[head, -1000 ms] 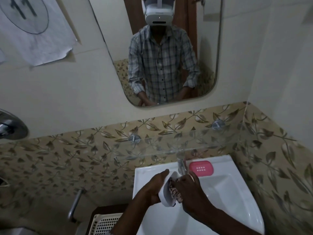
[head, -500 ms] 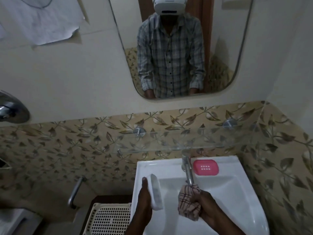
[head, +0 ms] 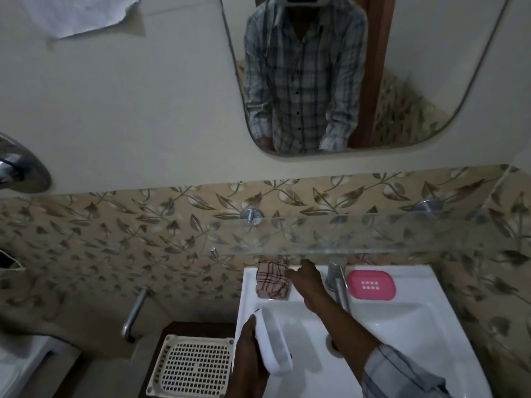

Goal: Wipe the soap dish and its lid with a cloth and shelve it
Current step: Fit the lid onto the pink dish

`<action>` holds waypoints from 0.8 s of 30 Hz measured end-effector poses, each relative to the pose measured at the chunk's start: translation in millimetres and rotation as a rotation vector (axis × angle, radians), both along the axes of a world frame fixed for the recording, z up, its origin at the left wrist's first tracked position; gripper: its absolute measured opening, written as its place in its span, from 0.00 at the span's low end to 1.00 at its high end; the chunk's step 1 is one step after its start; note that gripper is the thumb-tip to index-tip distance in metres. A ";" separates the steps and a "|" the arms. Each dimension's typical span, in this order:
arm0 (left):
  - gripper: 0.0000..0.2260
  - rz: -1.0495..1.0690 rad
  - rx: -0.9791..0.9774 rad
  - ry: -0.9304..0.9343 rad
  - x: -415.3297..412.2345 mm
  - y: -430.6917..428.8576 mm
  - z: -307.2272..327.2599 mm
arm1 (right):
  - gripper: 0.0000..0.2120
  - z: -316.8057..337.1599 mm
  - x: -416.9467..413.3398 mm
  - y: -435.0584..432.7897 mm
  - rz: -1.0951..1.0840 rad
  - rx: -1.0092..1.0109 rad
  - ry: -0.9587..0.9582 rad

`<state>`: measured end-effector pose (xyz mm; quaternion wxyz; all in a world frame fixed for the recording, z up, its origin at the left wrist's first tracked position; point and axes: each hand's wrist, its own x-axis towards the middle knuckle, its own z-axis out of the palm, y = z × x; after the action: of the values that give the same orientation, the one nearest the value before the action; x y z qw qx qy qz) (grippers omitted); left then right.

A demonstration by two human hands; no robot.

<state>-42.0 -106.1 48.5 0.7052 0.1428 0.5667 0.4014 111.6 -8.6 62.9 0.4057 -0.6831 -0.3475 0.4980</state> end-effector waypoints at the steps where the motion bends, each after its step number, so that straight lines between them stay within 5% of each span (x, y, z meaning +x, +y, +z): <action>1: 0.18 -0.007 -0.032 -0.035 2.3 2.2 1.2 | 0.21 4.9 1.1 -11.9 0.065 0.057 -0.065; 4: 0.22 -0.072 -0.093 -0.090 14.9 4.4 3.6 | 0.21 10.2 9.8 -69.4 0.366 0.213 -0.138; 7: 0.28 -0.171 0.067 -0.064 39.6 12.1 8.4 | 0.35 3.1 27.4 -125.5 0.509 0.467 -0.713; 10: 0.19 -0.126 0.197 0.075 81.5 13.2 17.2 | 0.40 17.8 49.2 -144.3 0.455 0.473 -1.086; 14: 0.11 -0.123 0.285 0.097 137.3 13.9 33.9 | 0.45 35.6 88.2 -133.4 0.336 0.320 -1.166; 19: 0.25 -0.225 0.262 0.097 167.6 15.7 37.5 | 0.47 36.1 152.4 -119.5 0.383 0.254 -1.214; 24: 0.22 -0.090 0.146 0.103 134.1 10.8 8.5 | 0.45 -0.8 226.4 -74.5 0.478 0.101 -1.206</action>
<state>92.1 -95.3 57.0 0.6802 0.2397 0.5646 0.4014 338.0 -83.1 62.2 0.0492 -0.7268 -0.6796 0.0868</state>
